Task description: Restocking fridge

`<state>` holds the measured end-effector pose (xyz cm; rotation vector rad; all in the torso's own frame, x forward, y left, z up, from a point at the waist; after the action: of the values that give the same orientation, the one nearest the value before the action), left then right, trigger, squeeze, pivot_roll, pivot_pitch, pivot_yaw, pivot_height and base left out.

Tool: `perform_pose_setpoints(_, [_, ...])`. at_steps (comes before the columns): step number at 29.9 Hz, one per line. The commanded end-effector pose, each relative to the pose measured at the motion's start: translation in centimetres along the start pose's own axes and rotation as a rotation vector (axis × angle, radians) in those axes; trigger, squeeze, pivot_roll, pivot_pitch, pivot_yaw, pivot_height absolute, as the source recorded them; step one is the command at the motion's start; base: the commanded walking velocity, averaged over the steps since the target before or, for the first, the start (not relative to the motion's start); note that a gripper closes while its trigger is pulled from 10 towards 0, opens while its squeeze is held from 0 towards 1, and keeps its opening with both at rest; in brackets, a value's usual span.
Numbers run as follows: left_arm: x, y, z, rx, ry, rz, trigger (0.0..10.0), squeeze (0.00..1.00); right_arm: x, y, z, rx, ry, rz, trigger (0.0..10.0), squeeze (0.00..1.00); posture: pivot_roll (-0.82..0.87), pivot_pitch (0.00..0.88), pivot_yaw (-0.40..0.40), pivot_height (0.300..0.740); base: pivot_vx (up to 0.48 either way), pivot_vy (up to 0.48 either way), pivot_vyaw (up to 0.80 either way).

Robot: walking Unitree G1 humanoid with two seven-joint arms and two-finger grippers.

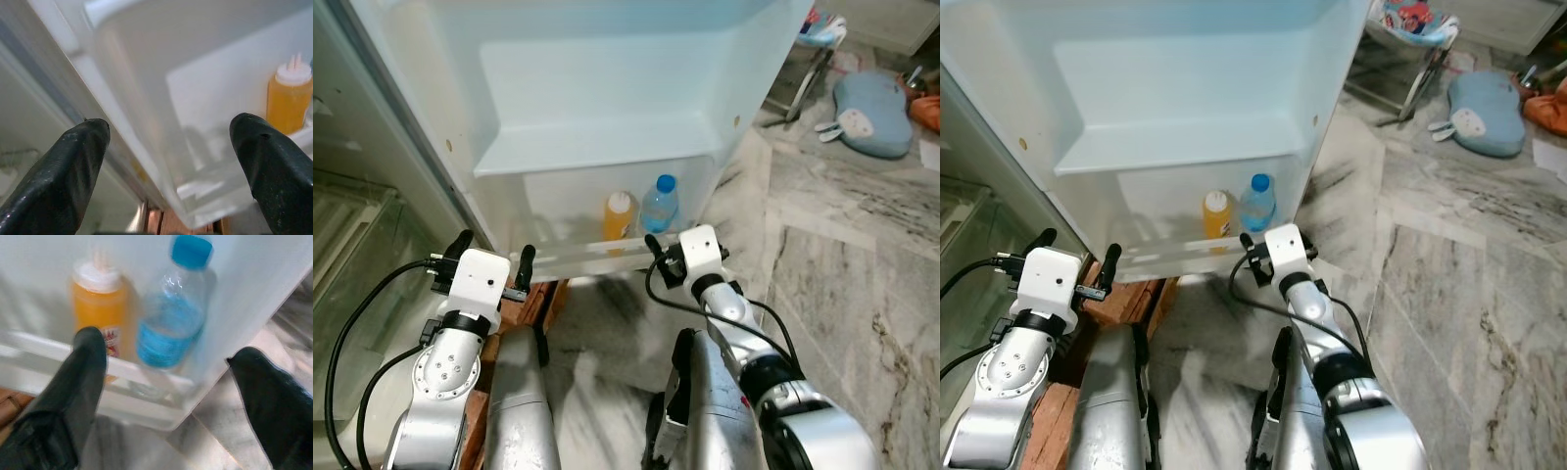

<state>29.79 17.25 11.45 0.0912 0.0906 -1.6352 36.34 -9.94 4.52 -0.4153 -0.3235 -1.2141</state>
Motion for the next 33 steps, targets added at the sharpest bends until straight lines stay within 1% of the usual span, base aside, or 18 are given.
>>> perform_pose_setpoints(1, [0.2, -0.1, -0.2, 0.009, -0.003, 0.001, 10.0, 0.00, 0.5, -0.7, 0.6, 0.031, -0.014, 0.014, 10.0, 1.00, 0.18, 0.049, -0.062, 0.556, 0.000, 0.000, 0.00])
perform_pose_setpoints(2, [0.2, -0.1, -0.2, 0.009, -0.003, 0.001, 10.0, 0.00, 0.5, -0.7, 0.6, 0.031, -0.014, 0.014, 10.0, 1.00, 0.18, 0.049, -0.062, 0.556, 0.000, 0.000, 0.00])
perform_pose_setpoints(3, [0.3, 0.0, -0.1, 0.015, -0.021, 0.002, 10.0, 0.00, 0.9, -1.6, 0.6, 0.041, -0.011, 0.010, 10.0, 1.00, 0.17, 0.039, -0.059, 0.556, 0.000, 0.000, 0.00])
perform_pose_setpoints(4, [0.4, 0.1, -0.1, 0.015, -0.030, 0.002, 10.0, 0.00, 1.1, -1.9, 0.5, 0.043, -0.010, 0.008, 10.0, 1.00, 0.17, 0.031, -0.058, 0.556, 0.000, 0.000, 0.00])
perform_pose_setpoints(7, [0.2, 0.2, -0.4, 0.012, -0.044, 0.021, 10.0, 0.00, 2.3, -3.3, 0.8, 0.074, 0.063, -0.043, 10.0, 1.00, 0.16, 0.000, -0.058, 0.556, 0.000, 0.000, 0.00])
perform_pose_setpoints(11, [-0.1, -0.1, -0.8, 0.005, -0.049, 0.036, 10.0, 0.00, 3.5, -4.0, 1.1, 0.109, 0.098, -0.110, 10.0, 1.00, 0.16, 0.000, -0.056, 0.556, 0.000, 0.000, 0.00])
perform_pose_setpoints(12, [-0.3, -0.3, -1.0, 0.001, -0.055, 0.046, 10.0, 0.00, 3.8, -4.4, 1.1, 0.107, 0.108, -0.135, 10.0, 0.64, 0.16, 0.000, -0.052, 0.556, 0.000, 0.000, 0.00])
perform_pose_setpoints(13, [-0.6, -0.6, -1.4, -0.006, -0.061, 0.064, 10.0, 0.00, 4.2, -5.1, 1.1, 0.101, 0.119, -0.172, 10.0, 0.15, 0.16, 0.000, -0.050, 0.556, 0.000, 0.000, 0.00])
perform_pose_setpoints(14, [-0.8, -0.8, -1.6, -0.012, -0.072, 0.077, 10.0, 0.00, 4.4, -5.6, 1.4, 0.109, 0.126, -0.197, 10.0, 0.00, 0.16, 0.000, -0.046, 0.556, 0.000, 0.000, 0.00])
perform_pose_setpoints(16, [-0.8, -0.9, -1.9, -0.017, -0.084, 0.083, 10.0, 0.00, 4.3, -5.8, 1.6, 0.111, 0.131, -0.202, 10.0, 0.00, 0.16, 0.000, -0.043, 0.556, 0.000, 0.000, 0.00])
perform_pose_setpoints(18, [-0.5, -0.4, -2.0, -0.019, -0.104, 0.081, 10.0, 0.00, 4.3, -5.8, 2.0, 0.108, 0.156, -0.218, 10.0, 0.00, 0.15, 0.000, -0.040, 0.556, 0.000, 0.000, 0.00])
perform_pose_setpoints(20, [-0.4, -0.2, -2.0, -0.016, -0.106, 0.075, 10.0, 0.00, 4.3, -5.7, 2.1, 0.106, 0.157, -0.222, 10.0, 0.00, 0.15, 0.000, -0.040, 0.556, 0.000, 0.000, 0.00])
perform_pose_setpoints(21, [0.2, 0.5, -1.8, -0.003, -0.101, 0.051, 10.0, 0.00, 4.2, -5.5, 3.2, 0.146, 0.184, -0.211, 10.0, 0.00, 0.15, 0.000, -0.042, 0.556, 0.000, 0.000, 0.00])
perform_pose_setpoints(23, [0.4, 1.0, -1.5, 0.007, -0.100, 0.040, 10.0, 0.00, 4.2, -5.1, 3.7, 0.161, 0.197, -0.210, 10.0, 0.00, 0.15, 0.000, -0.044, 0.566, 0.000, 0.000, 0.00])
perform_pose_setpoints(25, [0.6, 1.4, -1.3, 0.015, -0.106, 0.036, 10.0, 0.00, 4.8, -4.7, 3.8, 0.149, 0.231, -0.240, 10.0, 0.00, 0.15, 0.000, -0.053, 0.581, 0.000, 0.000, 0.00])
perform_pose_setpoints(30, [1.0, 1.4, -2.0, -0.001, -0.116, 0.024, 10.0, 0.00, 5.1, -4.6, 2.6, 0.095, 0.262, -0.279, 10.0, 0.00, 0.14, 0.000, -0.059, 0.611, 0.000, 0.000, 0.00])
perform_pose_setpoints(32, [1.4, 1.6, -2.2, -0.009, -0.129, 0.013, 10.0, 0.00, 5.0, -4.4, 2.7, 0.094, 0.257, -0.277, 10.0, 0.00, 0.13, 0.000, -0.057, 0.626, 0.000, 0.000, 0.00])
perform_pose_setpoints(33, [1.7, 1.8, -2.1, -0.005, -0.142, 0.002, 10.0, 0.00, 4.9, -4.1, 3.3, 0.113, 0.243, -0.266, 10.0, 0.00, 0.12, 0.000, -0.043, 0.636, 0.000, 0.000, 0.00])
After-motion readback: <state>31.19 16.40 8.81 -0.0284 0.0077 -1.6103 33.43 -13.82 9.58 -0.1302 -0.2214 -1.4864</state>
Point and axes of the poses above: a point about 5 cm out from each wrist's last joint towards the gripper, its own y axis pointing out of the wrist towards the gripper, its own z axis along the axis of the wrist's last joint, x = y × z, the point moved 6 cm from there along y, pointing out of the wrist towards the gripper, and after that the axes turned 15 degrees about -y, right-handed, at the moved point
